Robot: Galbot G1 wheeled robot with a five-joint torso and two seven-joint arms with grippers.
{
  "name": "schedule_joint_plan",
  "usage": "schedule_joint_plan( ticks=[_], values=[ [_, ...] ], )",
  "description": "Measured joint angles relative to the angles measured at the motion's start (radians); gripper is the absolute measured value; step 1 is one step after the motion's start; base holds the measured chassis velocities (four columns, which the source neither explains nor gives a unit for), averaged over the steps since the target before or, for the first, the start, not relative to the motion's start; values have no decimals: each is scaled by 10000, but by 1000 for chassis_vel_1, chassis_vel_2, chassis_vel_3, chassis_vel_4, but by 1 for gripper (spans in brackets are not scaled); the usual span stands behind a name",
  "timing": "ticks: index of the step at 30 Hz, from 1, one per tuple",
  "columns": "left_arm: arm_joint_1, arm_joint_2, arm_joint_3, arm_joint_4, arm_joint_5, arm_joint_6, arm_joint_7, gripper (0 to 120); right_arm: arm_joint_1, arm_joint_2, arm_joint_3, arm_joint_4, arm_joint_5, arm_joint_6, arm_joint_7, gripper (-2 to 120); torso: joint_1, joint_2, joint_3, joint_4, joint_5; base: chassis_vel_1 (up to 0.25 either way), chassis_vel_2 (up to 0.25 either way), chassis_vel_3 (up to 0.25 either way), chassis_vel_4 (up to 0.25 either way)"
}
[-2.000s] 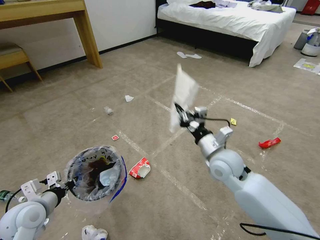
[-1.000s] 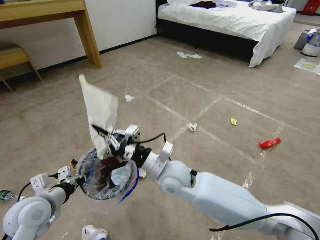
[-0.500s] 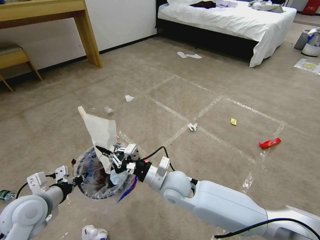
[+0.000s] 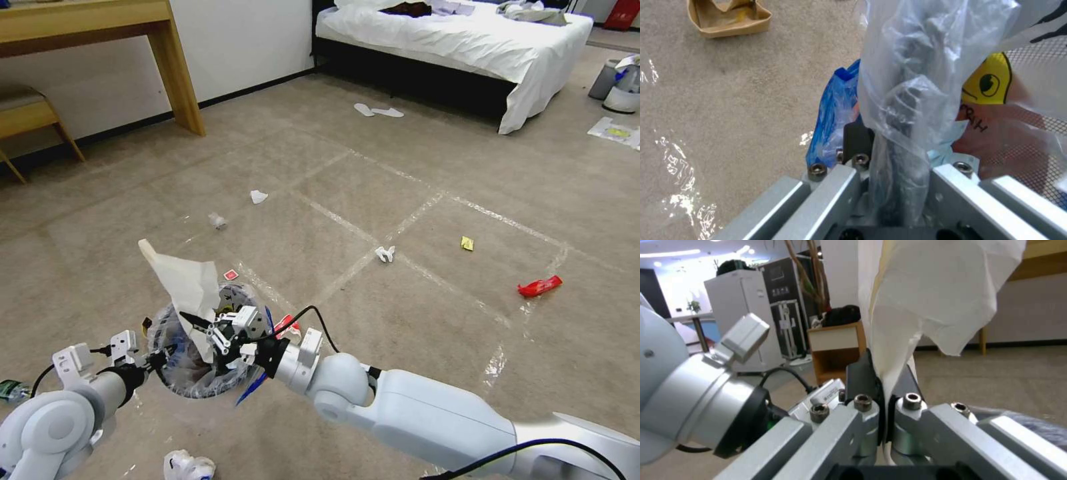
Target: Pick up the trash bin and place the garbage on the floor into it.
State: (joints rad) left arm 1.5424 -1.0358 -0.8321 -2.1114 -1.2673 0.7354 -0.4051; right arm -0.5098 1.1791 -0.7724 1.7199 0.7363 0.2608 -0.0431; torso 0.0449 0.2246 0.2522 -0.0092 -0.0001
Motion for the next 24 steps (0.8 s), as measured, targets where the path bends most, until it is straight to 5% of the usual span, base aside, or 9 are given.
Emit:
schedule_joint_plan(
  ticks=[24],
  values=[
    [192,-57,-37,-453,15,-1,60,0,193,441,-77,-1801,-1236,454,-648,0,0,0,0,0,1,0,0,0,0]
  ],
)
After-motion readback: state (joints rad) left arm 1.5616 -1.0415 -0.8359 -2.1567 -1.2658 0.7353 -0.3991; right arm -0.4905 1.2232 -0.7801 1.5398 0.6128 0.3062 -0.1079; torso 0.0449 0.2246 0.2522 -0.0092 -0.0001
